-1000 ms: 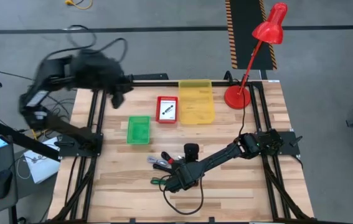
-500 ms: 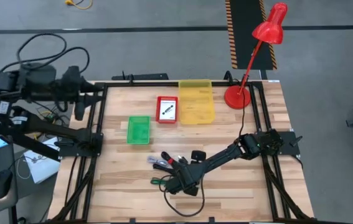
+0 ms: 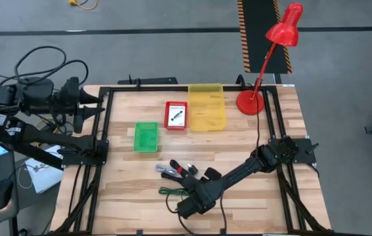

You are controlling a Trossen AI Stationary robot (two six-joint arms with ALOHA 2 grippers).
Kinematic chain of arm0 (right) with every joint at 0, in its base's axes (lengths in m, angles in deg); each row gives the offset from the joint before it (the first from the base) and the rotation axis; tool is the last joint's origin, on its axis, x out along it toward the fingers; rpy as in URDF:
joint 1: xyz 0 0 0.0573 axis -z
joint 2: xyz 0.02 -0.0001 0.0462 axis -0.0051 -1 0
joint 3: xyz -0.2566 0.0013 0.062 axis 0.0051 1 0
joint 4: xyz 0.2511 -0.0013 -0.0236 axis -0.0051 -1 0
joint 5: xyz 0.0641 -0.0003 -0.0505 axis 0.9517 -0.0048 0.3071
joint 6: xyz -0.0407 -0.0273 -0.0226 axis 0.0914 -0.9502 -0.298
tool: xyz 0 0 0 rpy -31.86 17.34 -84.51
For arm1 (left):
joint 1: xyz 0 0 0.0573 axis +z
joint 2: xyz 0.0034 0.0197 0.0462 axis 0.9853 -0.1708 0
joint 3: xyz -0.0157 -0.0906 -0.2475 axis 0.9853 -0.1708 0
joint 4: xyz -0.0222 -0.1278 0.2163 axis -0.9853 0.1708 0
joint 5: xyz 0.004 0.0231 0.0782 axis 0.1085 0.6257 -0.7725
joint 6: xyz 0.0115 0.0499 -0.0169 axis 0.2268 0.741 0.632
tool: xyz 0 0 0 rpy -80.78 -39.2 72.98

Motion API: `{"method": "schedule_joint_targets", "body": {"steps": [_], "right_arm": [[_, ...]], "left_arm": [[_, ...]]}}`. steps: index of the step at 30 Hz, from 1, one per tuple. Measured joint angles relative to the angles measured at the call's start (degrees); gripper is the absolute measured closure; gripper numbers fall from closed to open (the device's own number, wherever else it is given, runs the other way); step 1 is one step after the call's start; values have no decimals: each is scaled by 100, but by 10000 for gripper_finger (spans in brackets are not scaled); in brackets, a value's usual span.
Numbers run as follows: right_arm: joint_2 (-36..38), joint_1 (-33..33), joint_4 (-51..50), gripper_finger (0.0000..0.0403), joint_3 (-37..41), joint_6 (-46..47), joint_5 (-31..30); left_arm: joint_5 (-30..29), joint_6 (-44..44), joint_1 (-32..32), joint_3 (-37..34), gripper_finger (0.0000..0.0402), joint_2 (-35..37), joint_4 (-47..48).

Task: Pick and place items into bin
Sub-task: Put the pink charger adapter into the green bin

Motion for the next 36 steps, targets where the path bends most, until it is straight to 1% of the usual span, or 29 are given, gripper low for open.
{"method": "schedule_joint_targets", "body": {"steps": [3,6,15,20,23,36], "right_arm": [[2,57,263,283,-34,154,40],[2,152,485,273,-41,166,236],[2,414,289,207,-41,224,496],[-29,505,154,182,37,305,659],[-42,501,145,177,48,307,659],[-42,495,148,181,49,500,640]], "left_arm": [[17,91,0,-51,248,-2,9],[43,124,0,-126,248,-4,24],[50,243,0,-279,248,-7,105],[50,243,0,-279,248,-4,160],[50,243,0,-279,248,-7,210],[52,236,0,-276,248,-4,226]]}}
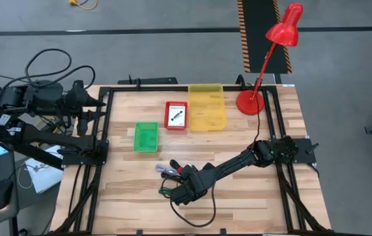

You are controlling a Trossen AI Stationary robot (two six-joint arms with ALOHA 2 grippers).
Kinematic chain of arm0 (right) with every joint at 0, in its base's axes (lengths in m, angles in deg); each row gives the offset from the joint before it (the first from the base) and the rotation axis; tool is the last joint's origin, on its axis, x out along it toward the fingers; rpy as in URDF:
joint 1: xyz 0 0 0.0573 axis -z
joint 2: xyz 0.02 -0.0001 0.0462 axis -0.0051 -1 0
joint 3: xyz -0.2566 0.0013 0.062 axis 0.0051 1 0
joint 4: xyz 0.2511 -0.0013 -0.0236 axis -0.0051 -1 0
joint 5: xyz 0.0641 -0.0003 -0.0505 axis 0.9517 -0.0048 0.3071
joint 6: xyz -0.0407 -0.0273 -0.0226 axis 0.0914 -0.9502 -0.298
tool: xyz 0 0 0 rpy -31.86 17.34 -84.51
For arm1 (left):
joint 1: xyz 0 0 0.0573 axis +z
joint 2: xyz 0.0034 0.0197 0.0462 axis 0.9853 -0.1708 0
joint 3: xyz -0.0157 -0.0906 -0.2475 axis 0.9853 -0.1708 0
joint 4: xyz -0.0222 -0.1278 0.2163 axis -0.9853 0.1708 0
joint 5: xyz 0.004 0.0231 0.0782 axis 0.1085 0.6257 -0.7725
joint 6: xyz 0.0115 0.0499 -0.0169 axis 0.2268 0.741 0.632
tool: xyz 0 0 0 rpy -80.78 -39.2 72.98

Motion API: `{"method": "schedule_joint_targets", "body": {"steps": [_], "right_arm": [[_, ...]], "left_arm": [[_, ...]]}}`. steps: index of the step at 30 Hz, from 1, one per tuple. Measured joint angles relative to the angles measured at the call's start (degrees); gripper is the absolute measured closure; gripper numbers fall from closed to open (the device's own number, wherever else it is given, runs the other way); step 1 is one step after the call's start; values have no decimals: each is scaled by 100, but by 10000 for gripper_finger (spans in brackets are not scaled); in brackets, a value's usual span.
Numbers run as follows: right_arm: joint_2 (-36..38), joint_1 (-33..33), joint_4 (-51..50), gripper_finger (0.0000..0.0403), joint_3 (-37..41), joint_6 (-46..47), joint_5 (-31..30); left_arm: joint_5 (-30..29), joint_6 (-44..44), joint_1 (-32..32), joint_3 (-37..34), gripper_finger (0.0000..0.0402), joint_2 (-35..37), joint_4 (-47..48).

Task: Pick and place items into bin
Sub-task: Put the pink charger adapter into the green bin

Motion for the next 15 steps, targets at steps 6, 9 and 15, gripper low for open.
{"method": "schedule_joint_targets", "body": {"steps": [6,9,15], "right_arm": [[0,-22,-2,181,0,110,0],[0,-22,-1,181,0,166,0],[0,-94,17,182,0,307,-62]], "left_arm": [[2,-28,2,0,248,0,2],[8,-36,1,0,248,0,16],[9,-90,2,0,248,0,82]]}}
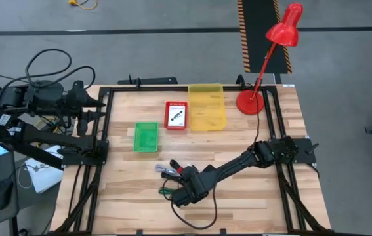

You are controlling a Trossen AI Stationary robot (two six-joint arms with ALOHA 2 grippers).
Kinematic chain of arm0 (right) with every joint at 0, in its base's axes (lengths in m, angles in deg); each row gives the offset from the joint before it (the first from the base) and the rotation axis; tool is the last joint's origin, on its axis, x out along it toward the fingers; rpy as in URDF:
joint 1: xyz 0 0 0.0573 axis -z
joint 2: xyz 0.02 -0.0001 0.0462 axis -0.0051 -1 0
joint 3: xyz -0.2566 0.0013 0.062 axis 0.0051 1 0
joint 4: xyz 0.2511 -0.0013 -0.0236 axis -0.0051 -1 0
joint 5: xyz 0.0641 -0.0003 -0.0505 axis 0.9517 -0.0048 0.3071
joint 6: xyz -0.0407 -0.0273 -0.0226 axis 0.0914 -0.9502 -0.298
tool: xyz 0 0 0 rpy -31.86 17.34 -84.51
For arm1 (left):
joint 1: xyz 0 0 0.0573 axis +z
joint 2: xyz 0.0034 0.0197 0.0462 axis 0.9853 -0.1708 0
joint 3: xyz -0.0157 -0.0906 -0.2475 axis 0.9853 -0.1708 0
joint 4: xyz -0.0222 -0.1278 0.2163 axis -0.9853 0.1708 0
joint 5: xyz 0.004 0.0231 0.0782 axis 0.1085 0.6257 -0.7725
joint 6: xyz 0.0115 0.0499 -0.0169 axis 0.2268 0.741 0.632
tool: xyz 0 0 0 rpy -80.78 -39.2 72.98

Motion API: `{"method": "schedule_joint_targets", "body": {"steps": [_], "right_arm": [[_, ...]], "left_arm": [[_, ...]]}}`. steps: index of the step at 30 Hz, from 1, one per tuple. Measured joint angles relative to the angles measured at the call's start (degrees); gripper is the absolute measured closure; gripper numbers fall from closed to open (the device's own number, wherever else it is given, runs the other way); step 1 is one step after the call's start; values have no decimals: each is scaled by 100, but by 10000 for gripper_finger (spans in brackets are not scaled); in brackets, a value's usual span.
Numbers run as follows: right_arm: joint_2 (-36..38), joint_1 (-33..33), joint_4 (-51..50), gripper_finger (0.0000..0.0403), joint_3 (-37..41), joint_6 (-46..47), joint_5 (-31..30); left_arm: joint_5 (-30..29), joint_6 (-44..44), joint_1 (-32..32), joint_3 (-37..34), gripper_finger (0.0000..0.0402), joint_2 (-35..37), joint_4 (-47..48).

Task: Pick and place items into bin
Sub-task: Put the pink charger adapter into the green bin

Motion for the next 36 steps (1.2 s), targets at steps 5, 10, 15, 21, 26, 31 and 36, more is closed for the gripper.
{"method": "schedule_joint_targets", "body": {"steps": [5,10,15,21,26,31,36], "right_arm": [[0,-105,2,182,7,187,-102],[4,-190,412,182,506,415,-144],[2,-235,950,182,1028,553,-94],[15,-208,1138,182,1261,524,-93],[15,-184,1142,182,1263,450,-87],[15,-147,1145,182,1263,294,-70],[15,-84,1183,182,1263,138,-59]], "left_arm": [[8,-17,0,0,248,0,2],[148,-26,0,2,248,0,-1],[149,-106,0,2,248,0,-1],[149,-120,0,2,248,0,-3],[149,-164,0,2,248,0,-3],[149,-174,0,4,248,0,-3],[148,-174,0,4,248,0,-3]]}}
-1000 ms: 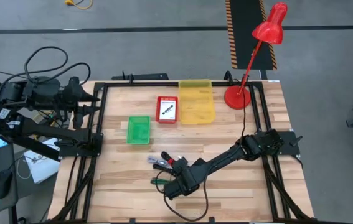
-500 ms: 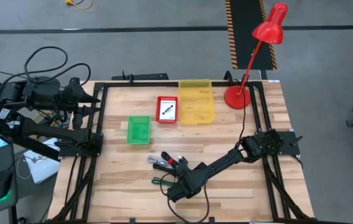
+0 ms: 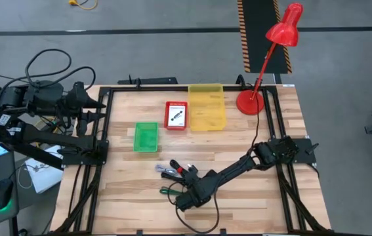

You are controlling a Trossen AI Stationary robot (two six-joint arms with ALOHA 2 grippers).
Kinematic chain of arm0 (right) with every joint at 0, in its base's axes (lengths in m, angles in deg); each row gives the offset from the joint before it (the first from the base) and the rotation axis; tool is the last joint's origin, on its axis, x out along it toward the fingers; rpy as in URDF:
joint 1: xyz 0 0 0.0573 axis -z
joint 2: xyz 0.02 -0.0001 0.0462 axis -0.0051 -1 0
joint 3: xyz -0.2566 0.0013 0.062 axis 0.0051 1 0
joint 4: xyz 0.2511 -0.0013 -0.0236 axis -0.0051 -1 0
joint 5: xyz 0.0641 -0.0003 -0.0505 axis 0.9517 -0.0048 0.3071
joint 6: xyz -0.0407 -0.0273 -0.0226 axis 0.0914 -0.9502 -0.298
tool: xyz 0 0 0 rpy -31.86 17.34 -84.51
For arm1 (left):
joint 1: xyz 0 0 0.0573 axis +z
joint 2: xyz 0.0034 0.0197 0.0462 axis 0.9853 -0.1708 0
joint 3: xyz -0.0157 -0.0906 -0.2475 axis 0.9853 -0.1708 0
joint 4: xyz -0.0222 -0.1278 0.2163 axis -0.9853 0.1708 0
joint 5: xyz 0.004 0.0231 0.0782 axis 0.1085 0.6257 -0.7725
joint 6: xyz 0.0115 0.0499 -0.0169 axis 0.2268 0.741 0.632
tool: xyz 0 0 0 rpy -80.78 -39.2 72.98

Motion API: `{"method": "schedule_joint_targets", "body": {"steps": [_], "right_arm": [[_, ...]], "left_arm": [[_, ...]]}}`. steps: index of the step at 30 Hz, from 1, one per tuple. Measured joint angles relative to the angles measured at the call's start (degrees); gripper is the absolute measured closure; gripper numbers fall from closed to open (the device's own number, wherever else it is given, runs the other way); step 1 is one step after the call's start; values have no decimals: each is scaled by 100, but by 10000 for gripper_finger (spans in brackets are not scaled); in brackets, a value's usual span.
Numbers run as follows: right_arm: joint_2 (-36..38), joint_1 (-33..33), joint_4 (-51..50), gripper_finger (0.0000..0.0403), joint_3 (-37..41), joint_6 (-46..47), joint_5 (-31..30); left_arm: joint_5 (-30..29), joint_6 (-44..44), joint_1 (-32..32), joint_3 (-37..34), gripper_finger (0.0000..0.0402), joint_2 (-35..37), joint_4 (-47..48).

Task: Pick and place items into bin
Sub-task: Put the pink charger adapter into the green bin

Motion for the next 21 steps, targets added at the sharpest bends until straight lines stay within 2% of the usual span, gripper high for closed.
{"method": "schedule_joint_targets", "body": {"steps": [14,17,21], "right_arm": [[-4,162,46,186,0,-152,-239],[-9,174,57,204,2,-150,-256],[-11,173,-8,253,2,-145,-261]], "left_arm": [[-2,-38,0,0,248,0,4],[-3,-39,0,0,248,0,7],[-4,-57,-1,0,248,0,9]]}}
